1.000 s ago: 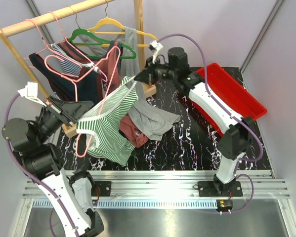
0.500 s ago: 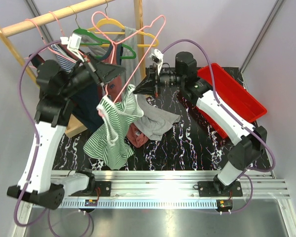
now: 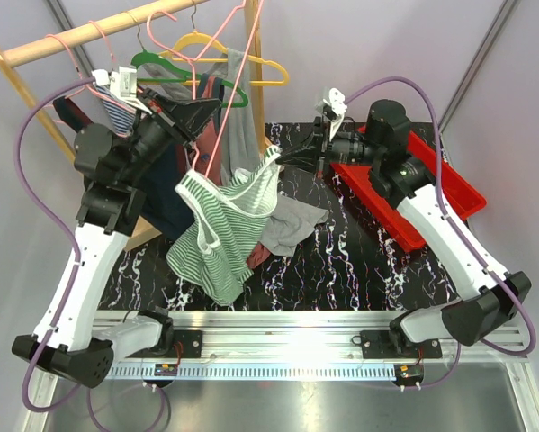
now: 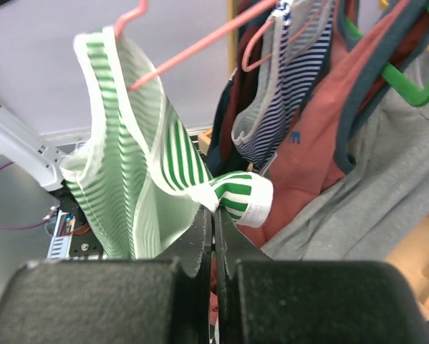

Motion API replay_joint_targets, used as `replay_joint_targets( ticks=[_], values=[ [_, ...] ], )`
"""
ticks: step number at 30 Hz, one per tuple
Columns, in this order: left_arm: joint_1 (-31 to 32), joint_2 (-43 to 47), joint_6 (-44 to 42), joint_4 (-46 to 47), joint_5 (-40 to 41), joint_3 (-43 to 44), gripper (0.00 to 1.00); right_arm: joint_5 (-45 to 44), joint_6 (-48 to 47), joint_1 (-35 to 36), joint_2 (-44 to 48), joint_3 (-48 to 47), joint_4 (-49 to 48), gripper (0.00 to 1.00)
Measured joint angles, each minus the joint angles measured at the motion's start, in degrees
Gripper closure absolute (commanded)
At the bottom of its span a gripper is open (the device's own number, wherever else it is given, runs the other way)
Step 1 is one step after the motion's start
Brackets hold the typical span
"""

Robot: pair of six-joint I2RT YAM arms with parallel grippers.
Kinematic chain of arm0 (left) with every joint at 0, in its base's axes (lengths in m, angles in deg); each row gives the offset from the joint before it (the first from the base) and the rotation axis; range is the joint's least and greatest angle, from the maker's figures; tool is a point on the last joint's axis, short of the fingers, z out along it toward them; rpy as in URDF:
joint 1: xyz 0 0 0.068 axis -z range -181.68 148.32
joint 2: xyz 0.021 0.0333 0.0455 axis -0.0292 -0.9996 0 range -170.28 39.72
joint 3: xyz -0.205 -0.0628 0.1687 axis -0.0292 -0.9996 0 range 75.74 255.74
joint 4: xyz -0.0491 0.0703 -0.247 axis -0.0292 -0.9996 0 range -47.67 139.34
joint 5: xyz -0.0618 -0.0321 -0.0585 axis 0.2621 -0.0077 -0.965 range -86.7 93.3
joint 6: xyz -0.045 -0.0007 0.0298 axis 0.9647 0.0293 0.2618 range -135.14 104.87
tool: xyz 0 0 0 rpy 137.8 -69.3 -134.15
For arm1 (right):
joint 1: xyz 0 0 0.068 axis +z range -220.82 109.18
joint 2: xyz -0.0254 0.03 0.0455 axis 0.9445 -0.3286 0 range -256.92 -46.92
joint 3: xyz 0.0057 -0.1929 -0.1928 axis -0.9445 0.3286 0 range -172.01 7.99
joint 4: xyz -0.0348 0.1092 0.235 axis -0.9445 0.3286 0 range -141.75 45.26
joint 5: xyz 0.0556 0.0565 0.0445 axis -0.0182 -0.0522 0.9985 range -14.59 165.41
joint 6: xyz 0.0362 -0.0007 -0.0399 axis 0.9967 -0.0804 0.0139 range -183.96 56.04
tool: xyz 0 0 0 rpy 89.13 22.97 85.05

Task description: Remove the tank top from the hanger

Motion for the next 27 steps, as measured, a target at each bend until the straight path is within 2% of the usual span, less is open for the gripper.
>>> replay_joint_targets(
  ticks=[4, 7, 12, 17, 21, 27],
  values=[
    [3.91, 0.02, -3.43, 9.33, 2.62, -4.76, 1.0, 2.19, -0.28, 0.2, 0.11, 0.0, 1.03, 1.0],
    [6.97, -2.38, -6.29, 14.05, 3.98, -4.92, 1.0, 2.14, 0.07, 0.46, -0.68, -0.13, 2.32, 1.0],
    [8.17, -5.62, -9.16, 15.41, 5.05, -2.69, 1.0, -0.37, 0.02, -2.45, -1.25, -0.22, 4.66, 1.0],
    [8.11, -4.42, -12.48, 10.16, 6.21, 0.87, 1.0, -3.72, -1.77, -9.99, -1.25, -1.16, 7.06, 1.0],
    [8.11, 0.7, -15.78, 2.6, 7.91, 1.7, 1.0, -7.67, -4.72, -13.62, -1.29, -1.05, 10.21, 1.0],
    [8.11, 8.9, -21.35, -11.74, 16.33, 6.36, 1.0, -11.52, -6.25, -17.9, -2.27, -1.36, 11.93, 1.0]
  ],
)
